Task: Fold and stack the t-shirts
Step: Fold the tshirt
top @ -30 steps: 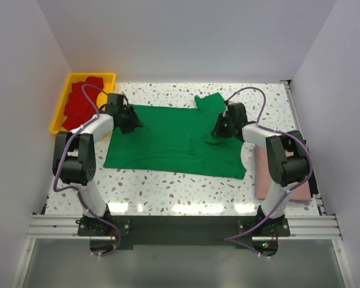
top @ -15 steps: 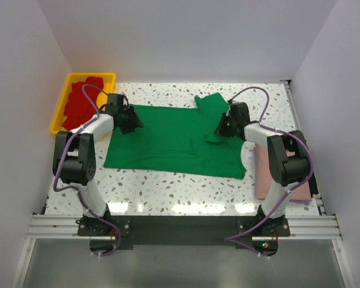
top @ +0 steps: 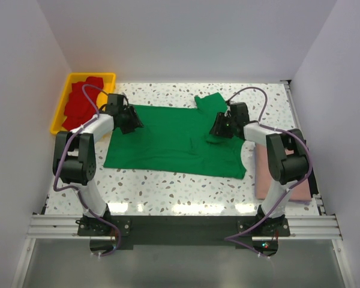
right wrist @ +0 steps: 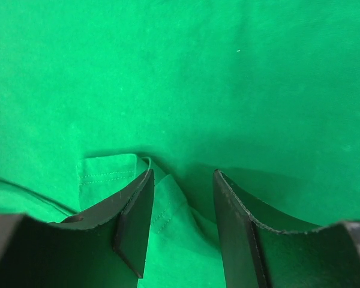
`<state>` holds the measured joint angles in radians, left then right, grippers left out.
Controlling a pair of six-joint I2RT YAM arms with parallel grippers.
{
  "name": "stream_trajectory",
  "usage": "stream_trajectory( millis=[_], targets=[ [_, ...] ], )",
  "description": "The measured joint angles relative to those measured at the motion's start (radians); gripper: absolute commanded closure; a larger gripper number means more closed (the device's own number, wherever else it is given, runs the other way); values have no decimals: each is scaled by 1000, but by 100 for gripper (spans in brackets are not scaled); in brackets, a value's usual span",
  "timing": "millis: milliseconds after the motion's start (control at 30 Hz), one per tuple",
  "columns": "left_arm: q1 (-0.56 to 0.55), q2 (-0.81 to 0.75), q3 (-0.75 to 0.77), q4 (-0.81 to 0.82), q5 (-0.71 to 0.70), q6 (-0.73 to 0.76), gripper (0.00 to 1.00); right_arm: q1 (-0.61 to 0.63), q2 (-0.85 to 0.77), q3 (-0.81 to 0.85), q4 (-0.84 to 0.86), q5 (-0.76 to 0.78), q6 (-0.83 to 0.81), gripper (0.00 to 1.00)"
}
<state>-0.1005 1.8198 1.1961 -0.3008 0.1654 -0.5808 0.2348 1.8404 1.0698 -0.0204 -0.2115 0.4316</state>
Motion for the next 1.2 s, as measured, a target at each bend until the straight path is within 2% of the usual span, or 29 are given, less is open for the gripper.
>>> stream_trajectory(
  millis=[267,400,867,1200],
  targets=[
    [0,3,0,0,1,0,45,0,27,9,-5,-40,-11,56],
    [0,7,0,0,3,0,45,0,27,9,-5,-45,-14,70],
    [0,11,0,0,3,0,45,0,27,9,-5,-47,-13,96],
    [0,11,0,0,3,0,45,-2,11,7,-4,-40,-7,100]
  ],
)
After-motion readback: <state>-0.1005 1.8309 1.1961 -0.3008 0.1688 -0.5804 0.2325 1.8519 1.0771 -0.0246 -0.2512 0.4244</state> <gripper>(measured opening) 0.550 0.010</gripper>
